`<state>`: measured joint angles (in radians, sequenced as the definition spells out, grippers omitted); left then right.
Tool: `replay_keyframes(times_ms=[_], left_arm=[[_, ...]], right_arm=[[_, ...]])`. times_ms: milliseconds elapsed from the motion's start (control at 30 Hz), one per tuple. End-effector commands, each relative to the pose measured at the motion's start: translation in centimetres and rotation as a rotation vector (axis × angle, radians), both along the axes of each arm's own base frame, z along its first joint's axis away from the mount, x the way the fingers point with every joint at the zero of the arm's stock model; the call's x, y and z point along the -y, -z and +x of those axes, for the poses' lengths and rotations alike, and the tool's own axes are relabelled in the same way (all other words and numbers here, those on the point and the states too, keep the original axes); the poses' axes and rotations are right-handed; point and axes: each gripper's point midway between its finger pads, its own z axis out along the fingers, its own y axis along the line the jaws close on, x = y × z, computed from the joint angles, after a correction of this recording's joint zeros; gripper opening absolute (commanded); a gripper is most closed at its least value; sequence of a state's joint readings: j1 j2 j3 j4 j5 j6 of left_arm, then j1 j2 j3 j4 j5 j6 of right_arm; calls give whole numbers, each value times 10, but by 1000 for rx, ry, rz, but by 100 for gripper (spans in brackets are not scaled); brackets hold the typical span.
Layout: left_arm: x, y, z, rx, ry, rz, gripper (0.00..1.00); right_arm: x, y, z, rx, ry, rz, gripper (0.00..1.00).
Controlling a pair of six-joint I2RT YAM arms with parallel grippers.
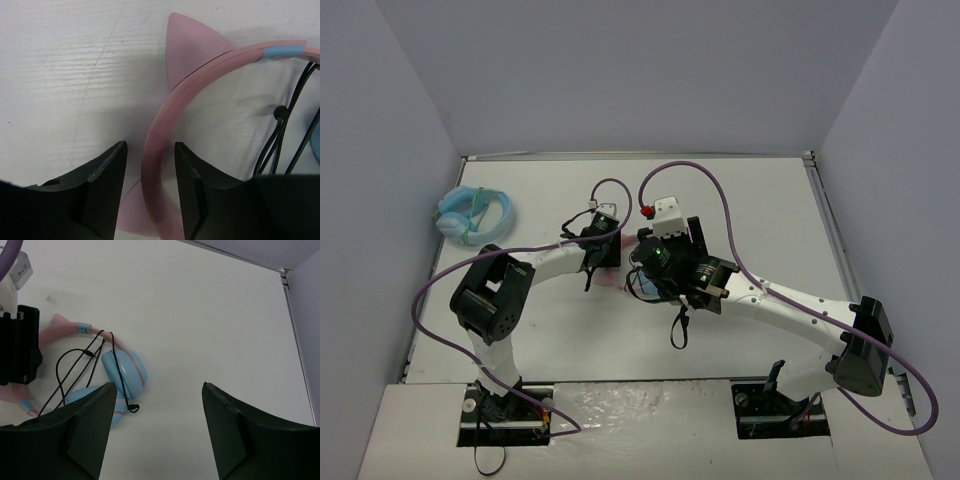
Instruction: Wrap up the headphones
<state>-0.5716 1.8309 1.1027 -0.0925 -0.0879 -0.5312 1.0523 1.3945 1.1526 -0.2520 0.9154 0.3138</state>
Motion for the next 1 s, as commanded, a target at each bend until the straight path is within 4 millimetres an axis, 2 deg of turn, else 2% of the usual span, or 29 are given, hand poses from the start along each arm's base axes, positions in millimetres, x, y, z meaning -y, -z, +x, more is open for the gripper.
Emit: replay_keyframes(times_ms=[0, 167, 233, 367, 533, 633, 800, 967], left_arm=[[4, -28, 19, 70, -14, -21, 45], [-1, -46, 19, 110, -24, -22, 58], [-5, -55, 17, 113, -32, -6, 71], [-12, -84, 17, 145, -49, 6, 77], [-25, -117, 10, 195, -72, 9, 84], [-33, -139, 5, 228, -83, 19, 93], [-51, -159, -6, 230, -115, 61, 97], [-81, -174, -24, 241, -194, 132, 97]], right_arm=[[5, -16, 2, 44, 35, 65, 66], [5, -20, 3, 47, 34, 88, 67], [6, -23, 2, 49, 35, 95, 68], [7, -28, 1, 57, 35, 122, 74], [8, -35, 0, 64, 34, 155, 86], [8, -40, 0, 67, 30, 176, 100], [6, -43, 1, 68, 29, 198, 100], [10, -48, -2, 79, 44, 254, 100]])
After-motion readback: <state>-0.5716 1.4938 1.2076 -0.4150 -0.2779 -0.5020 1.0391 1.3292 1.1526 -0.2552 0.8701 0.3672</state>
